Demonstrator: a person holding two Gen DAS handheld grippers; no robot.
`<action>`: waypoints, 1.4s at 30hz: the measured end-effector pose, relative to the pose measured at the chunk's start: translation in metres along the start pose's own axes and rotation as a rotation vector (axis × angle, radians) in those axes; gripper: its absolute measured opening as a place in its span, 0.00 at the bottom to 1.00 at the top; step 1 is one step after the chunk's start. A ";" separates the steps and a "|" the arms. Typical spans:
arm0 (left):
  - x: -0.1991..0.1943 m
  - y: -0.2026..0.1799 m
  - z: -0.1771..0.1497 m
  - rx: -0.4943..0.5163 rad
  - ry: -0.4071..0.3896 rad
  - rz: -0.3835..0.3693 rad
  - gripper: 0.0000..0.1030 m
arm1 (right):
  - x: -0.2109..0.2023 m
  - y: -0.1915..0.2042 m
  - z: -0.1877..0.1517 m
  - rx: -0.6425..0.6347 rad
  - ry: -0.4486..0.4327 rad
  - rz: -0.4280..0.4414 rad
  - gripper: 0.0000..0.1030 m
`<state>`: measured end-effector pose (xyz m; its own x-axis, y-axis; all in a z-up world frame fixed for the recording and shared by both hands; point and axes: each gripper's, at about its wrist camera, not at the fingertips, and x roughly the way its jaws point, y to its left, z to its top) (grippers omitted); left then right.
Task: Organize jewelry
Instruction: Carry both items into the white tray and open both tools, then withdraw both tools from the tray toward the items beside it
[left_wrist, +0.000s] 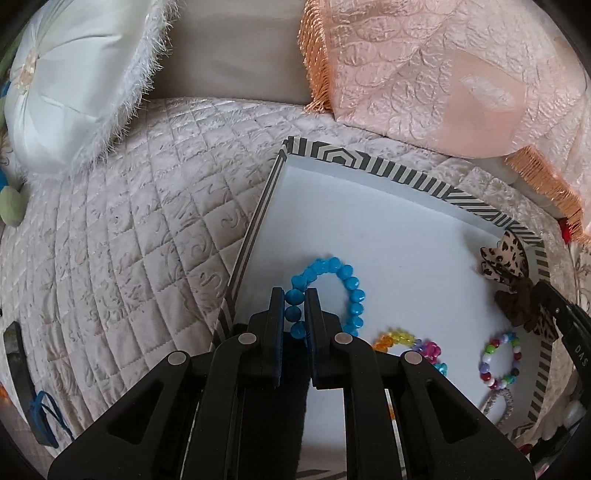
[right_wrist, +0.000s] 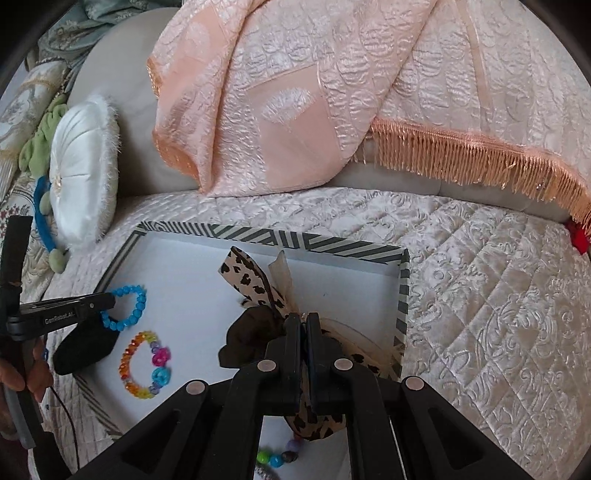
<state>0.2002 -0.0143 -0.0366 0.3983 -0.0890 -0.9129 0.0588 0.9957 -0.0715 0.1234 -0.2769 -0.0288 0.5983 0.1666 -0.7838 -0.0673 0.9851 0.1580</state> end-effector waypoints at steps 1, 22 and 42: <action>0.001 0.000 0.000 0.000 0.000 0.001 0.09 | 0.002 -0.001 0.000 -0.001 0.003 -0.006 0.03; -0.032 -0.008 -0.027 -0.004 -0.034 -0.011 0.50 | -0.048 0.007 -0.016 0.010 -0.052 0.053 0.34; -0.112 -0.028 -0.105 0.056 -0.174 0.013 0.50 | -0.111 0.064 -0.081 -0.023 -0.092 0.019 0.36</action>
<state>0.0575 -0.0295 0.0257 0.5514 -0.0839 -0.8300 0.1018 0.9943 -0.0329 -0.0117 -0.2291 0.0194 0.6677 0.1813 -0.7220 -0.0968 0.9828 0.1572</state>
